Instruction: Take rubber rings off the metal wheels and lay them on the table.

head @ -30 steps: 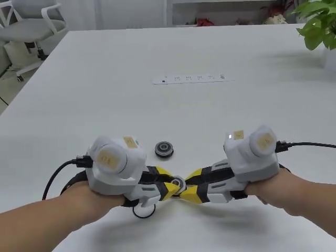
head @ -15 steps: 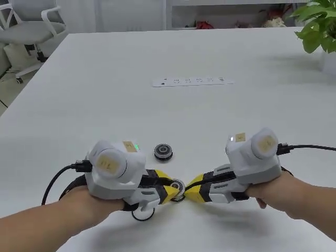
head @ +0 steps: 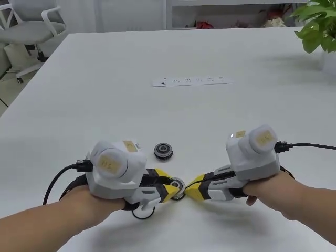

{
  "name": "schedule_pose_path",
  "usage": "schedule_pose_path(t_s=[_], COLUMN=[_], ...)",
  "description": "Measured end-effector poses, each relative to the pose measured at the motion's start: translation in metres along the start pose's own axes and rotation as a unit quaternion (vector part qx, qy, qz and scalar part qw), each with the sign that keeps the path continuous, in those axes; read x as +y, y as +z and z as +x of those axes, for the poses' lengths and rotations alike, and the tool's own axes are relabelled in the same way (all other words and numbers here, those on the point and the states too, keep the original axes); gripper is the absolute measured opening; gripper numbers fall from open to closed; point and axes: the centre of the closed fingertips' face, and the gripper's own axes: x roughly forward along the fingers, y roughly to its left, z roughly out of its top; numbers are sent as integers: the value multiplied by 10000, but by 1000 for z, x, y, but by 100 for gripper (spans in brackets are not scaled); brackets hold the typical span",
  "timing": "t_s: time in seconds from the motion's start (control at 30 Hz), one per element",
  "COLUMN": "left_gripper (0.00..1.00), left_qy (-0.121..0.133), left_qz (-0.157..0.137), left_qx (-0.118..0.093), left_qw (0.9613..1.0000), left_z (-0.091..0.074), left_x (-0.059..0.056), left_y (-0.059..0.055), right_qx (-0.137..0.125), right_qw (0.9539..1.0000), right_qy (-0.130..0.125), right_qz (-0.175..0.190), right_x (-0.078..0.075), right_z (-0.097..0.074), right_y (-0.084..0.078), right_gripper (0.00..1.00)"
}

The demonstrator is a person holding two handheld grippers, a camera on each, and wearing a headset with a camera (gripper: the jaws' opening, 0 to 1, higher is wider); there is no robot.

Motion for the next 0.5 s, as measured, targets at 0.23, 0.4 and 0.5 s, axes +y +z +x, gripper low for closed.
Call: schedule_pose_path(t_s=[0.23,0.4,0.5], left_gripper=[13,13,13], left_qy=[21,11,10], left_qz=[24,71,111], left_qx=[5,19,28], left_qw=[10000,10000,9999], left_z=[0,-1,-1], left_x=[0,-1,-2], left_y=[0,-1,-1], right_qx=[-10,-85,-146], right_qw=[9998,9965,9946], right_qy=[-22,47,64], right_qz=[180,834,1029], right_x=[-1,-1,-3], right_z=[0,-1,-3], right_y=[0,-1,-1], right_gripper=[0,0,0])
